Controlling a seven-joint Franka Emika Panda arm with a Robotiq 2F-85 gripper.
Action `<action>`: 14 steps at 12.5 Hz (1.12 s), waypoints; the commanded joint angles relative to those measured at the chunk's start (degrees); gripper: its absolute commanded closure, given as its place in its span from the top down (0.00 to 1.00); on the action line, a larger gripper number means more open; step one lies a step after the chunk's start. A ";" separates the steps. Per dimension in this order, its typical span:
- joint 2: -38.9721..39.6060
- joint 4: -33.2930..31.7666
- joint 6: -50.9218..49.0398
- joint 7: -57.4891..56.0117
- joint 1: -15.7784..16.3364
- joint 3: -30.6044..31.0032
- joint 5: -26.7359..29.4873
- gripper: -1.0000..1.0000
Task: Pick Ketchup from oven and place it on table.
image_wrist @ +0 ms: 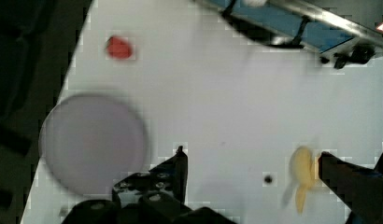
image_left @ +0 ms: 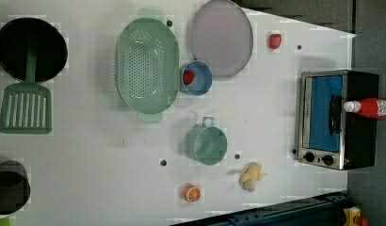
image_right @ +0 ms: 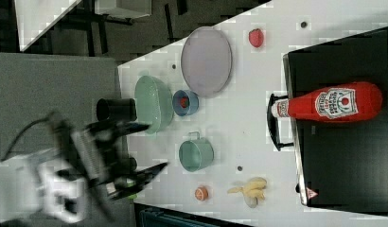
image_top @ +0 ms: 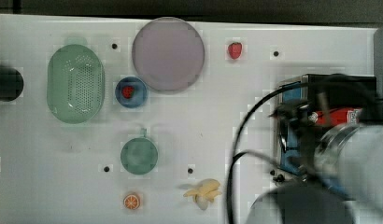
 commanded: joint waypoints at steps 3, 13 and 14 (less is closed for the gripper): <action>8.79 -1.39 10.54 0.03 -2.24 -10.79 -0.07 1.00; 32.53 7.20 24.07 -0.02 -5.32 -16.98 7.31 1.00; 33.86 7.25 24.59 -0.01 -5.65 -16.97 7.89 1.00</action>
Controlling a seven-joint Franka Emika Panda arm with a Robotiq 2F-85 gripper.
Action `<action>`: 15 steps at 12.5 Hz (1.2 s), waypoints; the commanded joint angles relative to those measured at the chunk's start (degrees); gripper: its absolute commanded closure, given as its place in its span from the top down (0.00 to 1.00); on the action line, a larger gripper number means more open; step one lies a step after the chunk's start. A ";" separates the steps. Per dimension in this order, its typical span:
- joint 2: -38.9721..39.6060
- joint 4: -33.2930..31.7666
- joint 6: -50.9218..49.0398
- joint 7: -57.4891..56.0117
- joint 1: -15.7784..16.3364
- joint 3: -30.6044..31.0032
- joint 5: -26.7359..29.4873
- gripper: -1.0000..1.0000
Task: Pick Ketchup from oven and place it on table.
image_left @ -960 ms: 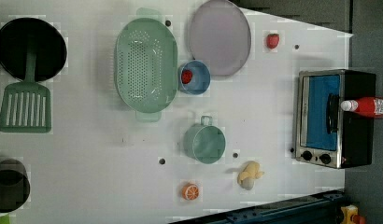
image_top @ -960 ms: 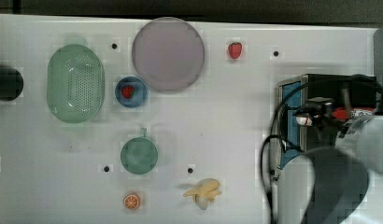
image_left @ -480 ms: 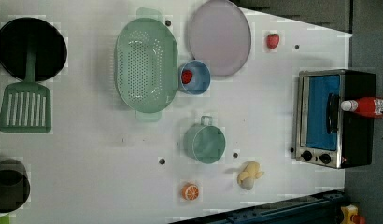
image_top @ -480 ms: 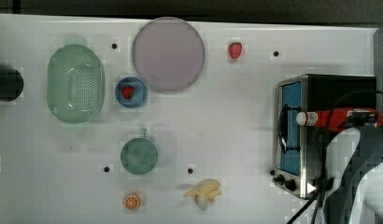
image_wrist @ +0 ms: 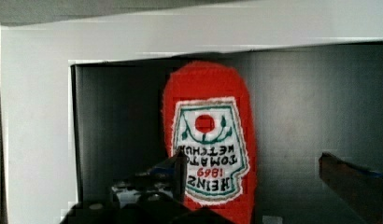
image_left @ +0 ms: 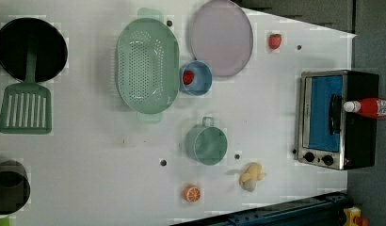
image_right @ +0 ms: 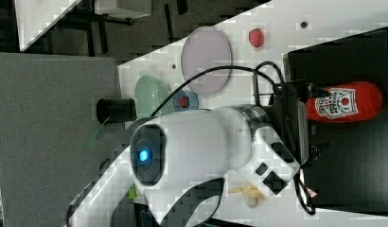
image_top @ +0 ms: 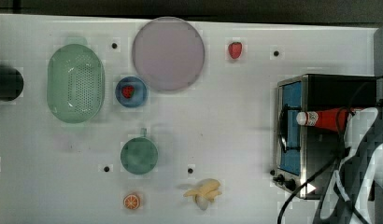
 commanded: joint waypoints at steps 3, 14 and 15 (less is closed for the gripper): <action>4.82 1.15 4.17 0.15 -0.49 1.66 1.83 1.00; 5.31 2.30 3.79 0.07 -0.96 1.71 5.96 0.64; 4.05 3.49 1.62 0.07 -0.65 1.81 5.93 0.64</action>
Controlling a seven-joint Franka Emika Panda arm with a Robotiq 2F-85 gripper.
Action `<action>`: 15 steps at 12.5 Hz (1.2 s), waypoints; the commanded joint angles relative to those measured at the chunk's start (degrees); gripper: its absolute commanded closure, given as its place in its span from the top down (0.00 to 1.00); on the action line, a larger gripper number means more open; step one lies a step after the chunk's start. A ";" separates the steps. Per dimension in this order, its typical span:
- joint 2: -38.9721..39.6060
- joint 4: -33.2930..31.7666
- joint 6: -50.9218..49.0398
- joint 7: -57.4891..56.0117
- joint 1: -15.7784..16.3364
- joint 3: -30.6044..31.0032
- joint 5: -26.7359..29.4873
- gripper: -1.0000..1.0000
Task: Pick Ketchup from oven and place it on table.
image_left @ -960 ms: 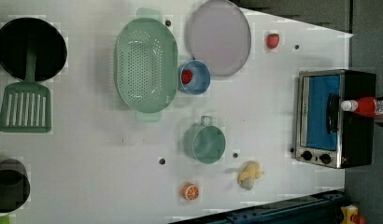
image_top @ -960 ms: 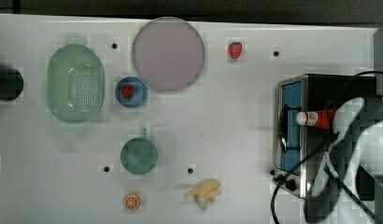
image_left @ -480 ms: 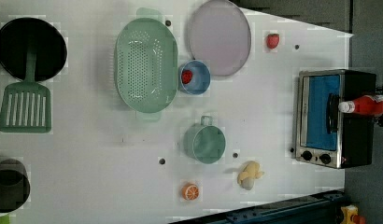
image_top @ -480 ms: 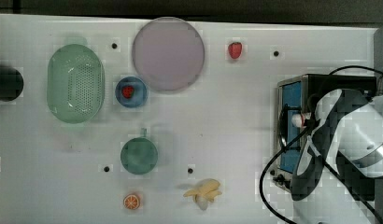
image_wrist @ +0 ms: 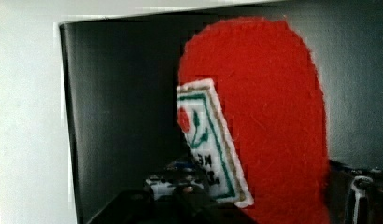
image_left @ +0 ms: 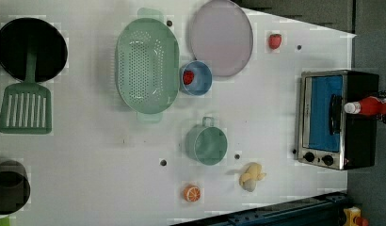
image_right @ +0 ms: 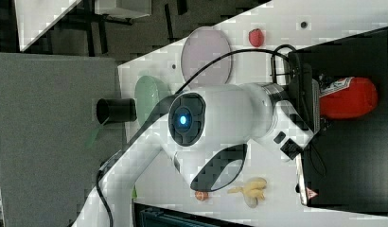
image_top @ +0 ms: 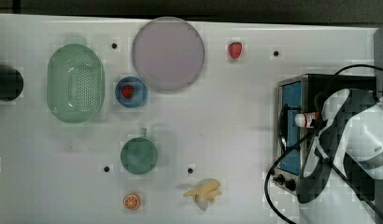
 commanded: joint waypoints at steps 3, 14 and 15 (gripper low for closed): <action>-8.50 6.38 -10.75 0.27 1.18 -0.28 -0.98 0.64; -22.24 10.69 -33.60 -0.36 11.91 16.90 -10.41 0.64; -22.77 9.93 -33.59 -0.35 12.26 18.84 -10.41 0.64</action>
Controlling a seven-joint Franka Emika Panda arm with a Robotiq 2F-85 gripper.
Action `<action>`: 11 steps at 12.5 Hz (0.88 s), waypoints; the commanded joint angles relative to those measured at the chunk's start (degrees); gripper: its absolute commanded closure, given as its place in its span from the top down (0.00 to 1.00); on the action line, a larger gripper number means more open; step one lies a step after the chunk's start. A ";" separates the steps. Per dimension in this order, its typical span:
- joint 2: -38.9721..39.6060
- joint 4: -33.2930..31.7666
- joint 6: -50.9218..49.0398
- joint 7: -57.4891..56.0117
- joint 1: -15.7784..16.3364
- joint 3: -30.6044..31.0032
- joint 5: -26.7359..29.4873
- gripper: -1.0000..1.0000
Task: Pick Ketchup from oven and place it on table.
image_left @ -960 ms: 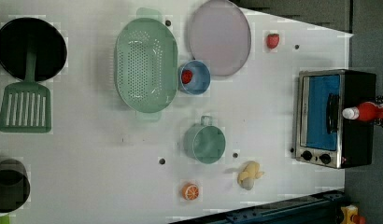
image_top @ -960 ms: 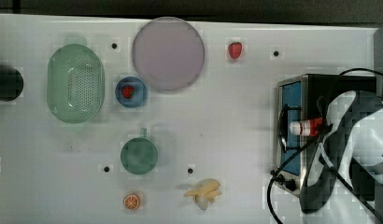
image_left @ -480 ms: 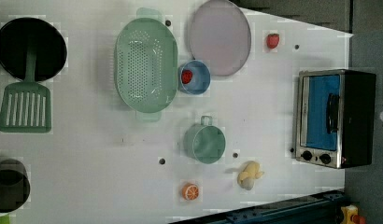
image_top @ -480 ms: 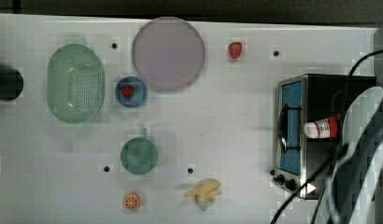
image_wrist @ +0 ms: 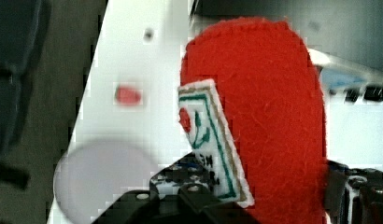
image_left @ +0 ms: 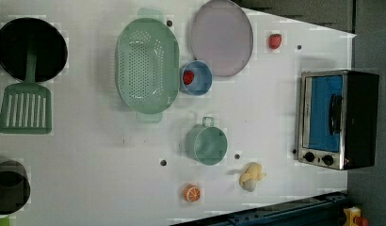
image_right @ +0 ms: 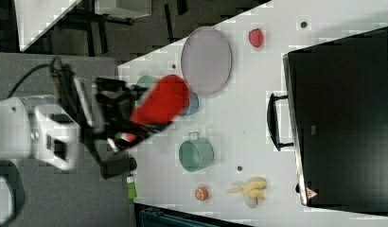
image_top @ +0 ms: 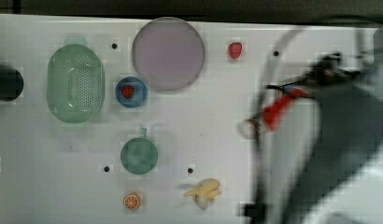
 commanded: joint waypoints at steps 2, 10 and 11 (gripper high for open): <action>0.99 -4.30 -0.50 -0.40 3.80 8.84 -1.43 0.64; 1.93 -28.43 18.67 3.03 3.96 12.38 -1.42 0.64; 2.99 -31.52 23.01 3.04 3.96 12.37 -1.42 0.64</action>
